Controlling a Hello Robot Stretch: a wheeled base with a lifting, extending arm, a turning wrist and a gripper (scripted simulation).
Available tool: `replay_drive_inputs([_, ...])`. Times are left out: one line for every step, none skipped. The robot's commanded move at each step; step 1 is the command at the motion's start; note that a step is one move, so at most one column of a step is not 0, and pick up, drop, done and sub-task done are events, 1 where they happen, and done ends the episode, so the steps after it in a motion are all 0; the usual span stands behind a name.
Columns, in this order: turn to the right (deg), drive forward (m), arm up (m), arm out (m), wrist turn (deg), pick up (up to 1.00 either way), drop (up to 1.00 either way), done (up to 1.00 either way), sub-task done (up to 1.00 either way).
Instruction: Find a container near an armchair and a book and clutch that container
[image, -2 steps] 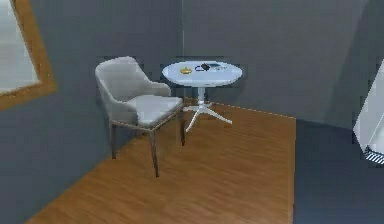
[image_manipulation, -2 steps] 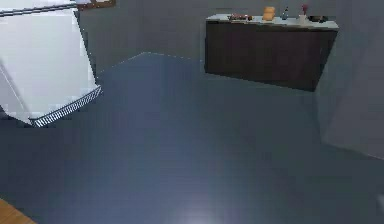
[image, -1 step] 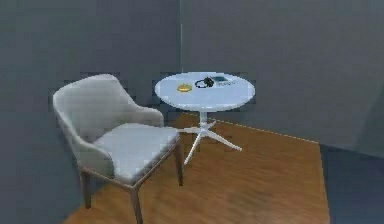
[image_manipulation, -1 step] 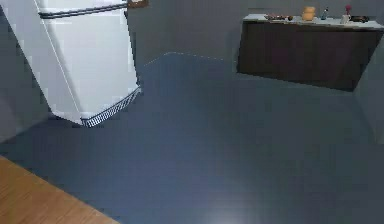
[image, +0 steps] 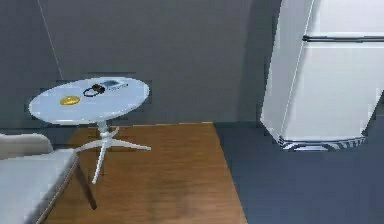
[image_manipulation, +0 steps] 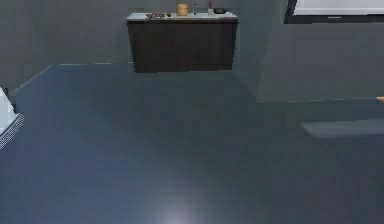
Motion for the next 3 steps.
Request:
replay_drive_inputs([0.0, 1.00, 0.00, 0.00, 0.0, 0.00, 0.00, 0.00, 0.00])
replay_drive_inputs([0.0, 0.40, 0.00, 0.00, 0.0, 0.00, 0.00, 0.00, 0.00])
replay_drive_inputs([-45.0, 0.00, 0.00, 0.00, 0.0, 0.00, 0.00, 0.00, 0.00])
